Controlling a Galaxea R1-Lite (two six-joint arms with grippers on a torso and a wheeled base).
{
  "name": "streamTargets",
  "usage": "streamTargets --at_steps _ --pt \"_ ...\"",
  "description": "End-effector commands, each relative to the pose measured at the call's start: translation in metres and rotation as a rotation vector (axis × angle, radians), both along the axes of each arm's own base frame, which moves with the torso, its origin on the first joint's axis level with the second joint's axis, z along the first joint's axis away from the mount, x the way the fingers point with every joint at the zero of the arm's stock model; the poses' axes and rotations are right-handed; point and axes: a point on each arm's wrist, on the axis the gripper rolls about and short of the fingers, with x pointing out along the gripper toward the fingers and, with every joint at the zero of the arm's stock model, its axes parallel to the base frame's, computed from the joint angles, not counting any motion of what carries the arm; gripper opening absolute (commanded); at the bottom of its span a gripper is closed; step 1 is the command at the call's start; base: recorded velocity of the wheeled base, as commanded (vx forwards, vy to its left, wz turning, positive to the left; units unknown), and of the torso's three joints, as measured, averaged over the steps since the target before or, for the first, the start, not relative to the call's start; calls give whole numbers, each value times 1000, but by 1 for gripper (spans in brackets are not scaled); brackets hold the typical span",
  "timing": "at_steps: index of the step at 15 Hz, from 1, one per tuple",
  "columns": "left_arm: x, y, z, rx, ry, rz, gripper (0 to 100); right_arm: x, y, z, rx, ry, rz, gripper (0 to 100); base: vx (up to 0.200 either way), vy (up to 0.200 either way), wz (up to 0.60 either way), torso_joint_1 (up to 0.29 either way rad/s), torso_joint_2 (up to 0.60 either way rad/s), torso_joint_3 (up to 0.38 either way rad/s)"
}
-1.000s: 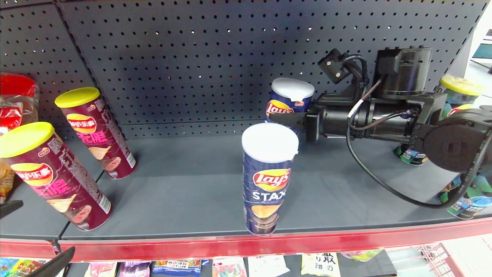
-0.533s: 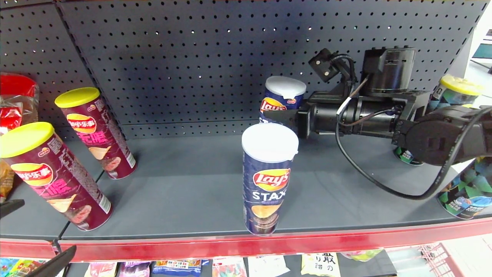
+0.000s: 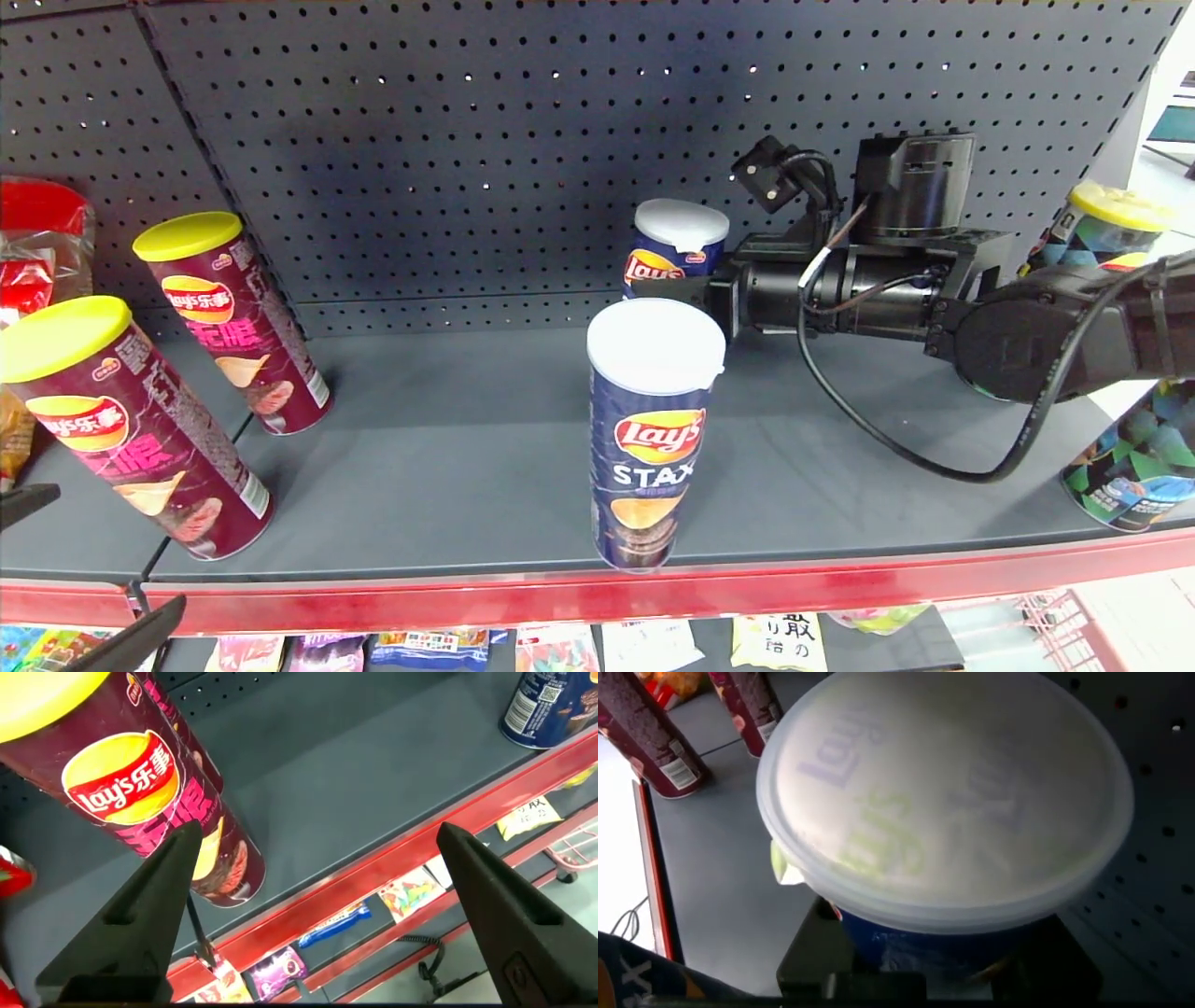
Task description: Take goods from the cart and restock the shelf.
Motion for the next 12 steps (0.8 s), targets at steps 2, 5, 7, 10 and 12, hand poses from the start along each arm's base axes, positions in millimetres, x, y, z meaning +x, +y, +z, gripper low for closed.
streamTargets --at_steps 2,5,7,10,12 --pt "-1 0 0 -1 -2 1 100 -2 -1 -2 -10 1 -4 100 0 0 0 0 0 0" --pt "0 0 -1 1 2 1 100 -11 -6 0 -8 6 -7 100 0 0 0 0 0 0" --pt "0 0 -1 2 5 1 100 -19 -12 -1 -15 17 -16 100 0 0 0 0 0 0" --pt "1 0 -2 5 10 1 100 -46 -31 -2 -33 34 -64 100 0 0 0 0 0 0" --pt "5 -2 -1 11 22 4 100 -66 -43 -8 -49 58 -90 100 0 0 0 0 0 0"
